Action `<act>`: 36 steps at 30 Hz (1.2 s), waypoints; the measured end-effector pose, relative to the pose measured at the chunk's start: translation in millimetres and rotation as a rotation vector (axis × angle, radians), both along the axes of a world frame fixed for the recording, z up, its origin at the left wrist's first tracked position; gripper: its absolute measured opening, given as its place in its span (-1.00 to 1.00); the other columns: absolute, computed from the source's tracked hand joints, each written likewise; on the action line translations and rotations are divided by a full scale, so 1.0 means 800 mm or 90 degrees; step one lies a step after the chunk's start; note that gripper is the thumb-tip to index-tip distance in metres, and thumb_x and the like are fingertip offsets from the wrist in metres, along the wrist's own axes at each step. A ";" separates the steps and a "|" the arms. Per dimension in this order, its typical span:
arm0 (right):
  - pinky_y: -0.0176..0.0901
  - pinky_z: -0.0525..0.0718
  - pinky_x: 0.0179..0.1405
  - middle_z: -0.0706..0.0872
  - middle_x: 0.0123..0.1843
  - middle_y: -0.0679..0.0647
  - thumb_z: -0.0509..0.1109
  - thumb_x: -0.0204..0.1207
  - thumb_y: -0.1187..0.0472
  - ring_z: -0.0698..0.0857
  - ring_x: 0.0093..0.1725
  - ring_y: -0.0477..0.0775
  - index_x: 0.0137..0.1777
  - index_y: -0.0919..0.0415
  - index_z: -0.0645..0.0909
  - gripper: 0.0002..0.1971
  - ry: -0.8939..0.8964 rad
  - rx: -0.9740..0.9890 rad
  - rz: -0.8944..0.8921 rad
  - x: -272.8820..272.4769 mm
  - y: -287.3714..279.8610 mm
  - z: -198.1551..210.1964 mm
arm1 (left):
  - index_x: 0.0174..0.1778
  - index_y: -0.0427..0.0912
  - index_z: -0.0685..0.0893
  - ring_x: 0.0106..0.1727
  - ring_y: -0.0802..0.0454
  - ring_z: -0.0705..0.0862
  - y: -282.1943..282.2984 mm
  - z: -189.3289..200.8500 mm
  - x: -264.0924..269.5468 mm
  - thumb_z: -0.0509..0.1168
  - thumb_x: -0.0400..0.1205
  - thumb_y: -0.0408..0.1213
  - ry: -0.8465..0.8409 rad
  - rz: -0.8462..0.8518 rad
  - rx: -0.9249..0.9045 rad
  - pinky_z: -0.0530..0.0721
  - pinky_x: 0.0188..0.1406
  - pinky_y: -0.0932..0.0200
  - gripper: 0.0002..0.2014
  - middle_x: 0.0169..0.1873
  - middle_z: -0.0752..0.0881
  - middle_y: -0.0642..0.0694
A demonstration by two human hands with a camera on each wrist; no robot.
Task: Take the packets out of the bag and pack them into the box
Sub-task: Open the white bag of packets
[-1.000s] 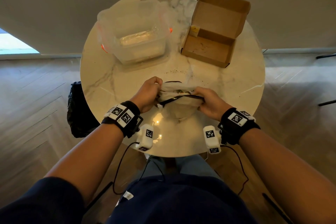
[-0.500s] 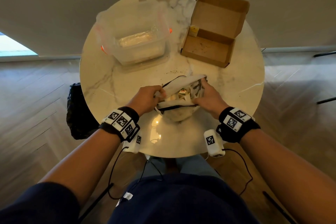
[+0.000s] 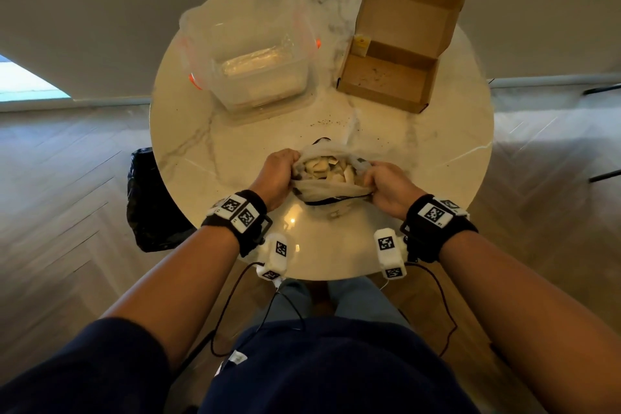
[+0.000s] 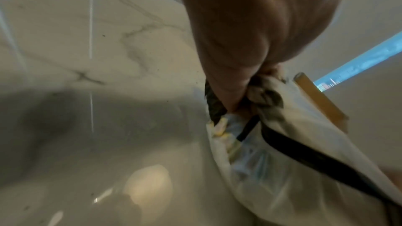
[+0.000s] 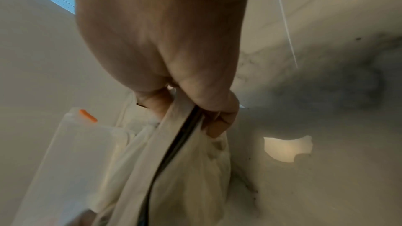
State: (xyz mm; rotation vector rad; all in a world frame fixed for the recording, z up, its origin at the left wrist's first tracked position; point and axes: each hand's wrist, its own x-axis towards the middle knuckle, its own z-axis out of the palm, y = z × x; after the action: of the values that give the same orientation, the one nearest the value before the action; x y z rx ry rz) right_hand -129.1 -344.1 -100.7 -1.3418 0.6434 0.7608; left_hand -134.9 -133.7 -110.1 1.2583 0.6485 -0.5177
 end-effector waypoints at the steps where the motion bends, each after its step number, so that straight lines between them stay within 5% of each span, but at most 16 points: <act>1: -0.18 0.61 -0.37 0.68 -0.19 0.17 0.19 0.44 0.47 0.67 -0.25 0.10 -0.13 0.29 0.61 -0.81 0.009 0.018 -0.005 -0.001 0.004 -0.001 | -0.34 -0.10 0.42 -0.36 -0.12 0.46 -0.002 -0.004 -0.001 0.08 0.69 -0.25 -0.023 -0.031 0.056 0.49 -0.36 0.07 -0.74 -0.45 0.49 -0.10; 2: -0.14 0.67 -0.28 0.75 -0.14 0.16 0.29 0.51 0.31 0.73 -0.18 0.13 -0.10 0.29 0.67 -0.87 0.009 0.009 0.001 -0.001 0.008 -0.002 | -0.25 -0.10 0.45 -0.29 -0.13 0.53 -0.004 -0.004 -0.002 0.18 0.68 -0.12 -0.049 -0.084 0.123 0.54 -0.31 0.03 -0.78 -0.35 0.55 -0.09; 4: -0.02 0.73 -0.06 0.83 -0.03 0.14 0.43 0.48 -0.09 0.79 -0.02 0.18 0.02 0.25 0.75 -0.62 -0.036 -0.123 0.055 0.002 0.014 -0.013 | 0.10 -0.07 0.49 -0.13 -0.02 0.67 -0.003 -0.006 -0.002 0.34 0.63 0.07 -0.095 -0.211 0.295 0.67 -0.17 0.06 -0.68 -0.10 0.65 -0.05; 6: 0.01 0.65 0.03 0.77 0.03 0.14 0.31 0.55 -0.25 0.71 0.03 0.19 0.09 0.26 0.69 -0.47 -0.131 -0.347 0.151 0.000 0.018 -0.016 | 0.15 -0.11 0.50 -0.12 0.03 0.64 -0.002 -0.003 -0.002 0.28 0.70 0.03 -0.176 -0.309 0.425 0.58 -0.22 0.18 -0.71 -0.07 0.67 -0.07; 8: -0.04 0.53 -0.03 0.71 0.00 0.22 0.15 0.74 -0.12 0.64 -0.02 0.20 0.08 0.37 0.65 -0.49 -0.212 -0.456 0.176 0.000 0.017 -0.021 | -0.01 -0.16 0.55 -0.17 0.01 0.61 0.002 0.002 0.000 0.18 0.77 -0.05 -0.206 -0.309 0.449 0.51 -0.29 0.22 -0.77 -0.17 0.67 -0.07; 10: 0.01 0.55 -0.04 0.75 -0.02 0.32 0.09 0.79 -0.05 0.67 -0.04 0.27 -0.01 0.46 0.68 -0.45 -0.236 -0.429 0.152 0.004 0.015 -0.021 | -0.07 -0.18 0.63 -0.13 -0.04 0.67 0.008 0.002 0.004 0.13 0.76 0.05 -0.169 -0.275 0.400 0.63 -0.18 0.13 -0.63 -0.19 0.72 -0.08; 12: 0.10 0.65 0.13 0.78 0.02 0.33 0.06 0.79 -0.10 0.71 0.04 0.31 0.00 0.43 0.72 -0.40 -0.210 -0.379 0.140 0.010 0.014 -0.023 | -0.04 -0.14 0.74 -0.05 -0.07 0.76 0.012 0.000 0.005 0.09 0.71 0.22 -0.111 -0.262 0.330 0.72 0.02 0.01 -0.49 -0.12 0.80 -0.11; 15: 0.25 0.55 0.34 0.76 0.09 0.30 0.00 0.76 -0.20 0.68 0.15 0.36 -0.01 0.29 0.70 -0.38 -0.183 -0.426 0.190 0.017 0.013 -0.029 | -0.01 -0.17 0.79 -0.03 -0.08 0.80 0.010 0.005 0.005 0.08 0.73 0.24 -0.057 -0.247 0.283 0.73 0.12 0.01 -0.43 -0.10 0.84 -0.12; 17: 0.24 0.50 0.32 0.65 0.11 0.26 0.09 0.76 -0.12 0.60 0.13 0.33 0.02 0.24 0.55 -0.58 -0.253 -0.512 0.189 0.016 0.010 -0.030 | 0.09 -0.19 0.69 0.03 -0.12 0.75 0.009 0.004 0.009 0.09 0.73 0.21 -0.065 -0.272 0.329 0.71 0.07 0.01 -0.48 -0.03 0.78 -0.15; 19: 0.15 0.54 0.19 0.45 0.14 0.17 0.22 0.72 0.00 0.51 0.01 0.16 0.10 0.20 0.35 -0.74 -0.327 -0.495 0.140 0.007 0.006 -0.024 | 0.25 -0.07 0.39 0.02 -0.09 0.73 0.009 0.009 0.007 0.21 0.68 0.19 -0.075 -0.277 0.341 0.70 -0.12 0.10 -0.57 0.07 0.69 -0.17; 22: 0.00 0.54 0.00 0.34 0.16 0.15 0.29 0.61 0.18 0.41 -0.15 -0.02 0.11 0.15 0.26 -0.76 -0.394 -0.478 0.219 -0.012 -0.004 -0.017 | 0.20 0.25 0.07 -0.08 -0.11 0.72 0.016 0.011 -0.007 0.41 0.48 0.22 -0.124 -0.342 0.429 0.71 -0.14 0.07 -0.36 0.10 0.62 -0.24; 24: -0.09 0.55 -0.05 0.35 0.15 0.14 0.33 0.55 0.20 0.44 -0.11 0.03 0.07 0.10 0.30 -0.75 -0.430 -0.472 0.296 -0.023 -0.009 -0.012 | 0.23 0.14 0.05 -0.24 -0.07 0.76 0.018 0.014 -0.017 0.45 0.52 0.16 -0.116 -0.423 0.472 0.72 -0.19 0.07 -0.32 -0.06 0.71 -0.21; 26: -0.25 0.48 -0.11 0.37 0.14 0.12 0.41 0.50 0.19 0.46 -0.04 0.04 0.06 0.07 0.34 -0.72 -0.413 -0.429 0.325 -0.029 -0.010 -0.010 | 0.25 0.02 0.07 -0.29 -0.10 0.83 0.014 0.017 -0.024 0.48 0.57 -0.02 -0.056 -0.421 0.379 0.82 -0.14 -0.03 -0.34 -0.11 0.75 -0.20; 29: -0.27 0.46 -0.02 0.49 0.19 0.11 0.52 0.40 0.22 0.50 0.14 0.06 0.19 0.08 0.45 -0.59 -0.402 -0.374 0.331 -0.033 -0.010 -0.009 | 0.27 -0.01 0.10 -0.03 -0.17 0.80 0.008 0.019 -0.023 0.55 0.51 -0.35 -0.039 -0.352 0.261 0.83 -0.01 -0.12 -0.27 0.09 0.64 -0.23; 33: -0.38 0.60 0.12 0.68 0.19 -0.06 0.45 0.44 0.42 0.66 0.15 -0.10 0.26 0.06 0.59 -0.58 -0.397 -0.285 0.210 -0.031 -0.017 -0.010 | 0.21 0.04 0.16 0.21 -0.18 0.73 0.009 0.013 -0.019 0.49 0.45 -0.62 -0.061 -0.247 0.150 0.78 0.16 -0.14 -0.27 0.26 0.57 -0.30; 36: -0.55 0.58 0.02 0.72 0.12 -0.08 0.43 0.44 0.48 0.70 0.13 -0.06 0.15 0.06 0.64 -0.63 -0.364 -0.302 0.121 -0.029 -0.023 -0.019 | 0.07 -0.06 0.27 0.03 -0.14 0.79 0.012 0.008 -0.015 0.24 0.49 -0.82 -0.039 -0.114 0.061 0.81 -0.11 0.09 -0.44 0.14 0.55 -0.27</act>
State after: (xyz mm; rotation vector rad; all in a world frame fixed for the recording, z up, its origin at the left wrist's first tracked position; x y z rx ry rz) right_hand -152.3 -362.6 -115.8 -1.9755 0.2406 0.3420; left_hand -146.6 -123.9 -103.8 1.4256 0.5169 -0.5994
